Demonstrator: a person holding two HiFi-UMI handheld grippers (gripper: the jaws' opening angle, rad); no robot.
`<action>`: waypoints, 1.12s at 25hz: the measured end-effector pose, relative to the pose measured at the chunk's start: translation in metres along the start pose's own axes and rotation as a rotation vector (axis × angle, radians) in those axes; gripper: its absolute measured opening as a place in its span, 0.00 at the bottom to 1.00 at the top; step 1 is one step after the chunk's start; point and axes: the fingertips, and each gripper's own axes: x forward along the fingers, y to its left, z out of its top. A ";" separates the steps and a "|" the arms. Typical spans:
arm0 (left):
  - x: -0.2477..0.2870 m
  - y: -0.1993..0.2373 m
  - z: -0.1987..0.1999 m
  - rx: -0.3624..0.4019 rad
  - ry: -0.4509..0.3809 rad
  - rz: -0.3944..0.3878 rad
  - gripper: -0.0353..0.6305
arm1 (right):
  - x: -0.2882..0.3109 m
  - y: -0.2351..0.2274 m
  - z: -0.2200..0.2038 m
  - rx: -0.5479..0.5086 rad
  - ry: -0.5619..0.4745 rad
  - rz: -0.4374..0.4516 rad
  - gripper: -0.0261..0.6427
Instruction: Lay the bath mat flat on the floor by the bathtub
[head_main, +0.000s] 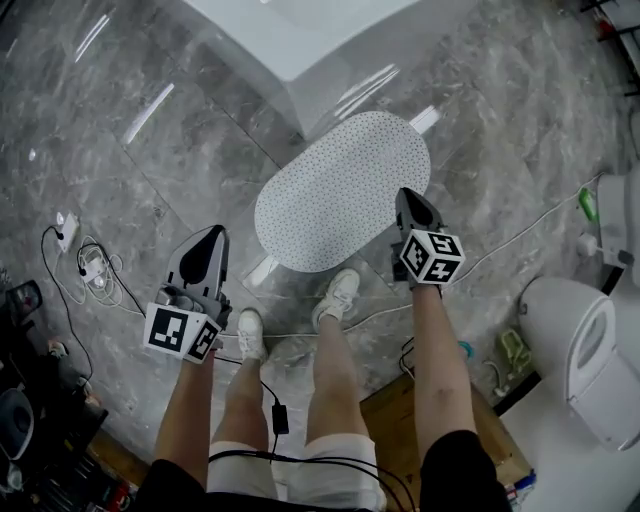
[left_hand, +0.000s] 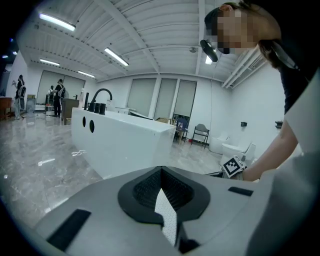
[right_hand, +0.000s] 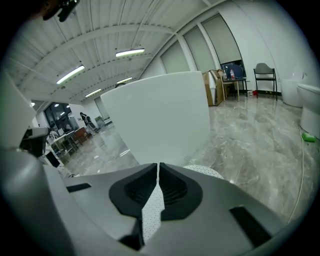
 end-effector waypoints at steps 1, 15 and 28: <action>-0.006 0.001 0.003 -0.002 -0.008 -0.002 0.07 | -0.006 0.010 0.001 -0.008 -0.004 0.006 0.09; -0.096 0.015 0.080 0.045 -0.120 -0.071 0.07 | -0.108 0.178 0.060 -0.129 -0.081 0.163 0.08; -0.179 -0.004 0.157 0.061 -0.200 -0.174 0.07 | -0.227 0.295 0.137 -0.120 -0.266 0.202 0.08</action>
